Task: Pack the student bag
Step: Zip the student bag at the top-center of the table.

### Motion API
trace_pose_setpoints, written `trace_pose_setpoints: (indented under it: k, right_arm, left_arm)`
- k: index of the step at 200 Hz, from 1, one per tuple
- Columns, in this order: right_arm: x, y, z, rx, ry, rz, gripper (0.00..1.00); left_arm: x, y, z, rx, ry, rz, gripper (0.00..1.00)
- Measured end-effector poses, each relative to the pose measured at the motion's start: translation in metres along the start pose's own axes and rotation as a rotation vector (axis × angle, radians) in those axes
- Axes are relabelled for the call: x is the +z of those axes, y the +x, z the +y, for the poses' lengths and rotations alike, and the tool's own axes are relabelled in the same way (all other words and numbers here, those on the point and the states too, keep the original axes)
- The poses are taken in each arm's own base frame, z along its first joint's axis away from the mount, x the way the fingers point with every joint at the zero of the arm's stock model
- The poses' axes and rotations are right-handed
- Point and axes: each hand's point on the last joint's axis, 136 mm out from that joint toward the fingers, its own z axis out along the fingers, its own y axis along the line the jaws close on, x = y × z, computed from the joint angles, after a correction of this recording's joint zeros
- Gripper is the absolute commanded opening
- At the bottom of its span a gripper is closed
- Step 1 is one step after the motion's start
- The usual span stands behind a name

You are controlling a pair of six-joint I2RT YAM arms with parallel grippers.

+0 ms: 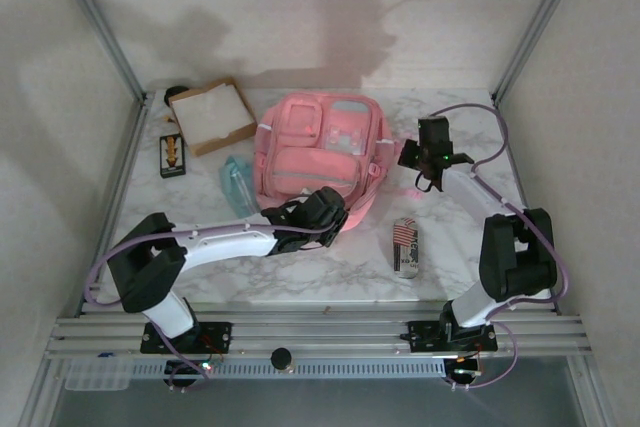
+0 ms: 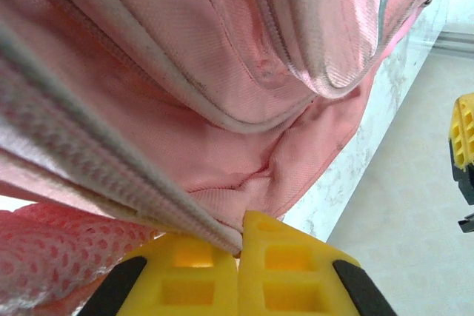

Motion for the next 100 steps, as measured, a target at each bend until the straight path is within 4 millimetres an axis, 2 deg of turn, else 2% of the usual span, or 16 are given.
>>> trace_pose_setpoints:
  k: [28,62,78,100]
  right_arm:
    - [0.001,0.007,0.008,-0.002,-0.048,0.028,0.09]
    - [0.001,0.020,0.018,0.007,-0.115,0.074,0.21]
    - [0.000,0.030,0.032,-0.014,-0.160,0.098,0.26]
    - [-0.005,0.044,0.059,-0.075,-0.231,0.128,0.32]
  left_arm:
    - [-0.012,-0.012,-0.002,0.027,0.003,-0.018,0.00]
    - [-0.020,-0.041,0.007,0.118,-0.053,-0.067,0.00]
    - [-0.024,-0.058,0.014,0.146,-0.069,-0.086,0.00]
    - [-0.033,-0.085,0.036,0.162,-0.101,-0.115,0.00]
